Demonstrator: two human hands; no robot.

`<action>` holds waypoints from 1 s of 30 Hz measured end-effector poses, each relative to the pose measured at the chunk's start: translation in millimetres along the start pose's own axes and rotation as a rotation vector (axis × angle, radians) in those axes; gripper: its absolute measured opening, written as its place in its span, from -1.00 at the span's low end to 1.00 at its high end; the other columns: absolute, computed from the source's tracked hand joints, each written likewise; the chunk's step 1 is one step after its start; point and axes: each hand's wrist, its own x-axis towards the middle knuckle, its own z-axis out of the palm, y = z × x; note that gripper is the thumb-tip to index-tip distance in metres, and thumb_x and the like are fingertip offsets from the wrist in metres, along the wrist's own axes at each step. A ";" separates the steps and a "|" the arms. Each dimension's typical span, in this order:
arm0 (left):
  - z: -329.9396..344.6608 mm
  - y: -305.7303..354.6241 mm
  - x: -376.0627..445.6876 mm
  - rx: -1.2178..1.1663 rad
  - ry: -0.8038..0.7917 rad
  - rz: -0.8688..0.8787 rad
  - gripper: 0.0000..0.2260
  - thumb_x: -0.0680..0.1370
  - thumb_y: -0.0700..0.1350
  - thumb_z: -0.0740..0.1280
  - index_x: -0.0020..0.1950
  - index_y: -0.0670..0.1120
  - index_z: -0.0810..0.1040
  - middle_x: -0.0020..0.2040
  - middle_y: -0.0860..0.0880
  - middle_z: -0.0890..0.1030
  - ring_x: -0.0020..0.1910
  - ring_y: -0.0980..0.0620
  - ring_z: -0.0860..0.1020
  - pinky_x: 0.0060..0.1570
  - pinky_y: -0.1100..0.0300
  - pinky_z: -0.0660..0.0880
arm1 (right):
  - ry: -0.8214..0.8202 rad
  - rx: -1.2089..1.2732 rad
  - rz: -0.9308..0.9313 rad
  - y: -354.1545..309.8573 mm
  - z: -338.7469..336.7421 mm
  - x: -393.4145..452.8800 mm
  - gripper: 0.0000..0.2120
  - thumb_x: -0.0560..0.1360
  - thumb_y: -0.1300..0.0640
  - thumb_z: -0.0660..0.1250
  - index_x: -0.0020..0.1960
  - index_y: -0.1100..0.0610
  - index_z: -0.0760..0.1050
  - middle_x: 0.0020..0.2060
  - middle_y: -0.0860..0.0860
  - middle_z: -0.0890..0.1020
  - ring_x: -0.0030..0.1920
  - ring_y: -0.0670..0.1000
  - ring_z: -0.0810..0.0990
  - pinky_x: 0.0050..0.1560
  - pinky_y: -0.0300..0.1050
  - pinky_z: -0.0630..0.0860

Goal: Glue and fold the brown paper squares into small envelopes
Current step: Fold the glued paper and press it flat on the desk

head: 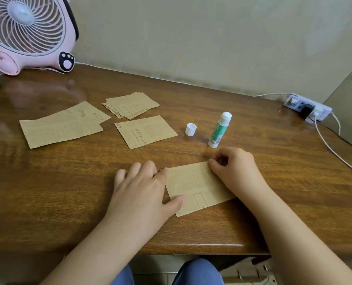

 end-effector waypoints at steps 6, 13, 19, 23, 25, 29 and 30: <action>8.1 4.4 -2.3 0.009 0.152 0.033 -0.40 0.42 0.30 0.04 -0.02 -0.11 0.66 -0.25 0.01 0.46 -0.21 -0.02 0.45 -0.13 0.00 0.34 | 0.121 -0.039 -0.066 -6.5 -3.8 -18.3 -0.90 0.48 0.06 0.34 -0.03 0.05 0.54 -0.15 -0.09 0.53 -0.12 -0.09 0.48 -0.20 -0.35 0.33; -17.5 26.3 -15.4 0.196 0.048 -0.041 -0.45 0.52 0.36 -0.01 -0.05 -0.06 0.51 -0.16 -0.04 0.37 -0.11 -0.02 0.27 0.04 -0.01 0.16 | 0.005 -0.137 -0.310 -20.2 4.5 -44.8 -0.67 0.48 0.05 0.35 0.24 0.03 0.51 0.22 -0.07 0.46 0.21 -0.01 0.37 0.14 -0.26 0.26; -24.7 19.3 -6.3 0.000 0.109 0.156 -0.57 0.52 0.31 0.09 -0.12 0.00 0.53 -0.17 0.05 0.38 -0.04 0.01 0.41 0.10 0.05 0.19 | -0.185 -0.055 -0.415 -16.5 11.7 -31.5 -0.64 0.50 0.13 0.26 0.28 0.02 0.48 0.23 -0.12 0.48 0.26 -0.09 0.37 0.18 -0.53 0.09; -20.3 -18.8 34.3 -0.114 -0.088 0.234 -0.50 0.47 0.34 0.17 0.32 0.13 0.36 0.24 0.24 0.31 0.29 0.16 0.21 0.30 0.15 0.01 | -0.239 -0.063 -0.456 -16.2 1.3 -24.6 -0.63 0.46 0.12 0.25 0.26 0.00 0.48 0.20 -0.16 0.48 0.25 -0.13 0.39 0.26 -0.31 0.27; -15.7 -27.1 45.8 -0.143 -0.187 0.261 -0.39 0.44 0.37 0.18 0.43 0.15 0.27 0.34 0.29 0.25 0.35 0.20 0.12 0.33 0.14 -0.10 | -0.227 -0.077 -0.455 -23.2 4.3 -21.4 -0.60 0.47 0.17 0.24 0.29 0.02 0.46 0.19 -0.15 0.48 0.24 -0.13 0.38 0.21 -0.36 0.25; -4.8 -30.3 50.1 -0.072 -0.137 0.295 -0.19 0.26 0.50 -0.06 0.44 0.18 0.23 0.34 0.34 0.22 0.35 0.24 0.09 0.39 0.04 -0.15 | -0.176 -0.030 -0.421 -41.3 20.1 -11.3 -0.58 0.44 0.29 0.18 0.27 0.08 0.49 0.09 0.00 0.51 0.18 -0.02 0.42 0.16 -0.25 0.35; -4.1 -30.5 49.4 -0.056 -0.120 0.290 -0.17 0.24 0.50 -0.11 0.44 0.18 0.23 0.34 0.34 0.22 0.36 0.24 0.10 0.40 0.00 -0.15 | -0.165 -0.026 -0.410 -43.2 22.4 -10.5 -0.58 0.44 0.30 0.17 0.25 0.09 0.50 0.08 0.01 0.52 0.17 -0.01 0.43 0.15 -0.21 0.37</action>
